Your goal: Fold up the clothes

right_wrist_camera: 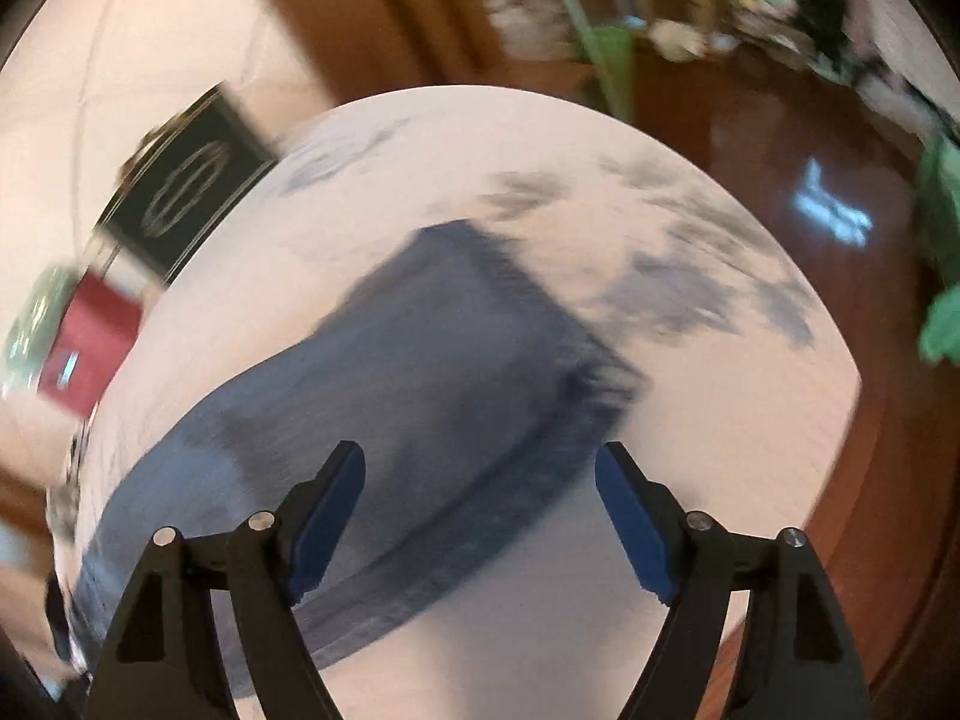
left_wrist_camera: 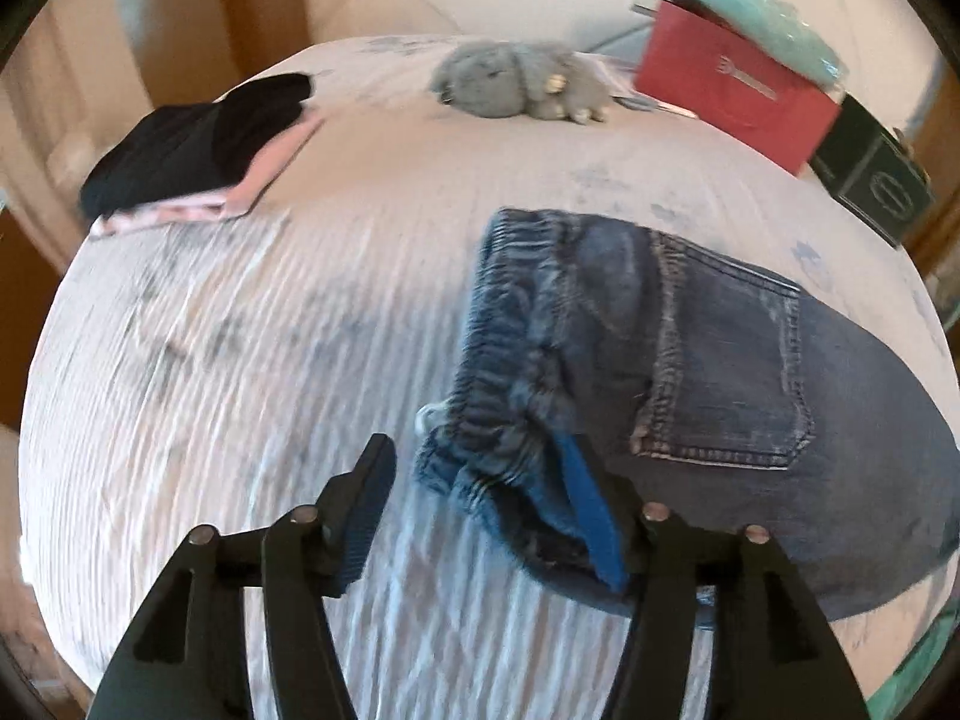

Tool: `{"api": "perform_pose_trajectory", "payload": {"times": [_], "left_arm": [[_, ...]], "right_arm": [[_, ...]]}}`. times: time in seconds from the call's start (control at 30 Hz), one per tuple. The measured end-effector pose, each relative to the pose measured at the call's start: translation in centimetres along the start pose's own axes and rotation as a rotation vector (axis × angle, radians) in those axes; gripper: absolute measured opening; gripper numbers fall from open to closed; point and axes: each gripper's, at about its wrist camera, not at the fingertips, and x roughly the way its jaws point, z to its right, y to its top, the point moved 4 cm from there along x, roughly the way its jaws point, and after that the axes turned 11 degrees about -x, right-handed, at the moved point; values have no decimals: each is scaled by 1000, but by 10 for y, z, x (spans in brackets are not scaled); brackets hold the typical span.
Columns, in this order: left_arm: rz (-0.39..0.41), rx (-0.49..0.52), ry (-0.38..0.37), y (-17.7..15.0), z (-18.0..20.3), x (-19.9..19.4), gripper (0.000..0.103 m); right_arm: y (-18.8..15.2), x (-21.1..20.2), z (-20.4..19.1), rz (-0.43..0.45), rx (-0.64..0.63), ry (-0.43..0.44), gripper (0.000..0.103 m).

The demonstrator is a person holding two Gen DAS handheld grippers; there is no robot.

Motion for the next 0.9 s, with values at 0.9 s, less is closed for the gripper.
{"api": "perform_pose_trajectory", "payload": {"times": [0.9], "left_arm": [[-114,-174,-86,-20,20,29,70]], "right_arm": [[3,23,20,81,112,3,73]]}}
